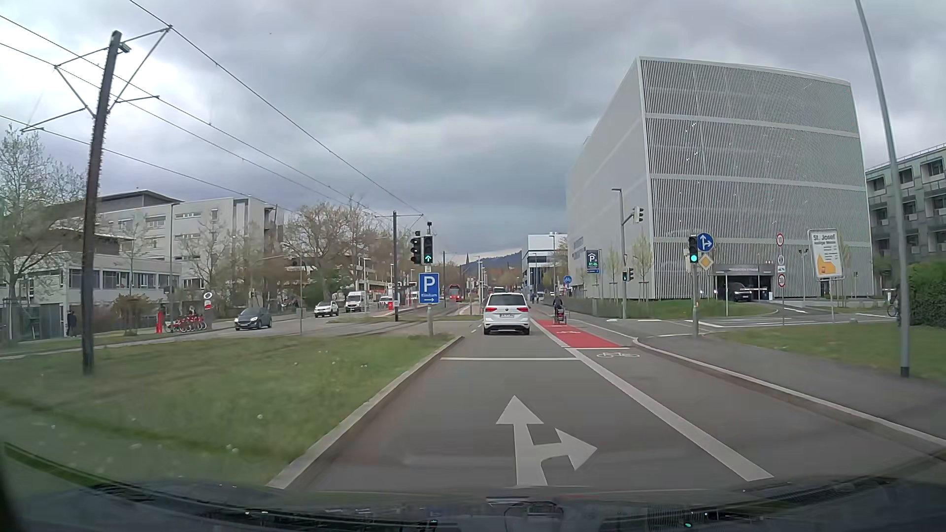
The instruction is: Follow the waypoints while adhering to traffic rules and regulations
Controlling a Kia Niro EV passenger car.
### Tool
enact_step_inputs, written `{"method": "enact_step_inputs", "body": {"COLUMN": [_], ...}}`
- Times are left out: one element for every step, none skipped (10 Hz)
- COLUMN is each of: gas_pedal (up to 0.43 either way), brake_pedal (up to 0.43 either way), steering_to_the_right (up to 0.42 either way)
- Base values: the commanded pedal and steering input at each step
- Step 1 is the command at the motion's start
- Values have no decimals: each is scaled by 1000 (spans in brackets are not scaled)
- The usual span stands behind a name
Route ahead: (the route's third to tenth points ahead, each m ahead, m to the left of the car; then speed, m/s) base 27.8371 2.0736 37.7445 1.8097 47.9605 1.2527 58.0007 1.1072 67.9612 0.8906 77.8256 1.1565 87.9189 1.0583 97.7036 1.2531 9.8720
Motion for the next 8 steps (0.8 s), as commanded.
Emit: {"method": "enact_step_inputs", "body": {"gas_pedal": [47,47,47,47,47,47,59,59], "brake_pedal": [0,0,0,0,0,0,0,0], "steering_to_the_right": [14,12,12,11,10,9,8,6]}}
